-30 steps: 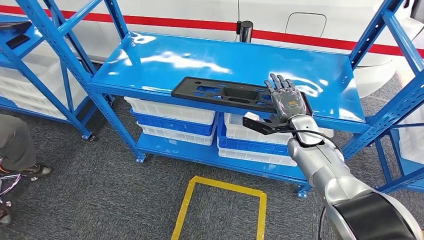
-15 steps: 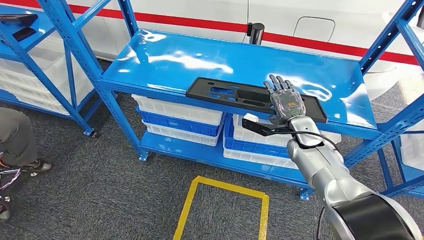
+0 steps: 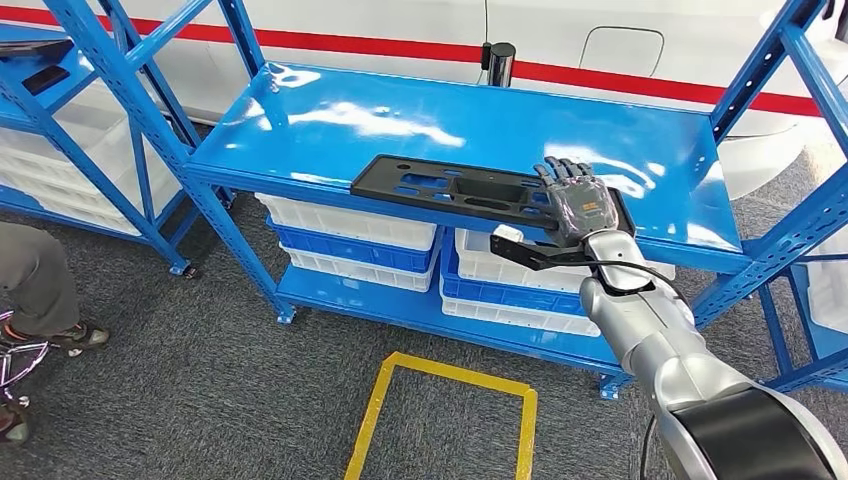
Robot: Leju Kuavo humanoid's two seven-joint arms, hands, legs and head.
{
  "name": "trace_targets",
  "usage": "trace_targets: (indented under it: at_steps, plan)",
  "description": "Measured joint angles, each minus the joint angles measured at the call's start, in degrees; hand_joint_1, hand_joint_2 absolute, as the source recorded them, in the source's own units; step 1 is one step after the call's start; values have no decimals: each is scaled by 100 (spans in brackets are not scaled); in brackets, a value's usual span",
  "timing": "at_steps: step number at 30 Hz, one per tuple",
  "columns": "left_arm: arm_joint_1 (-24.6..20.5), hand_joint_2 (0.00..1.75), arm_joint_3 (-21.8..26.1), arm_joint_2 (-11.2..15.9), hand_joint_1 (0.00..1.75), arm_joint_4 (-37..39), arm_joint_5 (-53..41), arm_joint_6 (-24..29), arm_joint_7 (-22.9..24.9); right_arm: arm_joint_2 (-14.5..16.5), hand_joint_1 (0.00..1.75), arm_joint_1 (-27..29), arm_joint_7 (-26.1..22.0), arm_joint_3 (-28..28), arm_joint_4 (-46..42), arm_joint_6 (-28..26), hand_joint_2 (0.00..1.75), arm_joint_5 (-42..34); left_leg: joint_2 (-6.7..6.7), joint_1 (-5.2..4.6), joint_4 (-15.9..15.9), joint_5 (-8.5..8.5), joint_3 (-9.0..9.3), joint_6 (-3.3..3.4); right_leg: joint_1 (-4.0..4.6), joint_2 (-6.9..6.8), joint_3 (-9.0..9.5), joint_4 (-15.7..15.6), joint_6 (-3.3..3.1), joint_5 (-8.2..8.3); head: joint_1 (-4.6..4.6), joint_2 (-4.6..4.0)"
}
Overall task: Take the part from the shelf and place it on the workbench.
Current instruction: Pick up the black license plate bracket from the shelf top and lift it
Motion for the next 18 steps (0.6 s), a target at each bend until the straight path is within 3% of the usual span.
trace_targets:
  at_steps: [2,6,16,17,18]
  plan:
    - [-1,0,13,-21,0,0,-34,238,-150,-13,175,0,-13,-17,0,-2,175,19,3,5,-3,2,-1,-37,7,0,-1,1,-2,-1,0,0]
    - [-1,175,20,-52,0,0,-123,394,-282,-40,175,0,-55,-41,0,-5,175,54,10,13,-6,-4,-4,-138,11,0,-2,3,-5,-3,2,0]
    - [-3,175,44,-76,0,0,-102,469,-290,-50,169,-85,-118,-128,0,3,175,89,12,-41,5,-6,-4,-141,-25,-2,0,2,-5,-3,3,0]
    - [-3,131,50,-75,0,0,-93,477,-293,-50,171,-92,-128,-132,0,3,175,92,12,-41,8,-6,-5,-140,-26,-2,0,2,-4,-3,3,0]
    - [-3,131,54,-75,0,0,-96,493,-294,-50,173,-99,-137,-133,0,2,175,95,12,-42,12,-7,-6,-140,-26,-2,1,2,-4,-3,3,0]
